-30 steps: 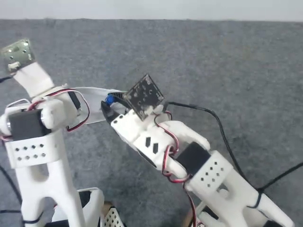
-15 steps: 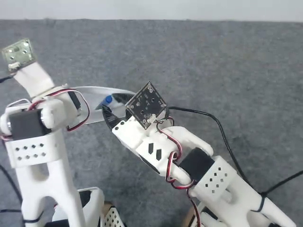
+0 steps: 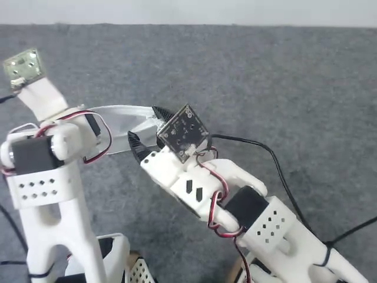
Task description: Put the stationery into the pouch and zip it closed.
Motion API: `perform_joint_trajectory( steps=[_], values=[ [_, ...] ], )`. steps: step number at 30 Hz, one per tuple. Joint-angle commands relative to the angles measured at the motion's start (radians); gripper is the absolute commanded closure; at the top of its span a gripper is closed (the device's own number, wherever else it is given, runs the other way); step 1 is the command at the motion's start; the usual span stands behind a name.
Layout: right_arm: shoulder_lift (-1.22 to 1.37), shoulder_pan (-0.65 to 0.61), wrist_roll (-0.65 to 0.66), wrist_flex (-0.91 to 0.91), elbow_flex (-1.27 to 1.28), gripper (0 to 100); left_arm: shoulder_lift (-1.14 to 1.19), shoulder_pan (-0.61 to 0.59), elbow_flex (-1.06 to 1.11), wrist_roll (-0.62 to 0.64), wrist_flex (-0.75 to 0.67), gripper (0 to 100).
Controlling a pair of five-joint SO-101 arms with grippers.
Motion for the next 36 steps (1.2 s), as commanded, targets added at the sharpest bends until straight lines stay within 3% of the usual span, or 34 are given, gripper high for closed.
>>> perform_joint_trajectory(
  steps=[1, 13, 20, 36],
  values=[
    [-0.081, 0.059, 0.012, -0.002, -0.015, 77.9, 0.015, -0.002, 0.007, 0.012, -0.015, 99],
    [-0.143, 0.087, 0.011, 0.291, -0.184, 77.9, 0.015, -0.100, 0.007, 0.011, -0.015, 99],
    [-0.113, 0.200, 0.008, 0.311, -0.186, 77.9, 0.015, -0.166, 0.007, 0.011, -0.017, 99],
    [0.357, 0.236, 0.014, 0.380, -0.245, 77.9, 0.015, -0.239, 0.007, 0.015, -0.037, 99]
  ],
)
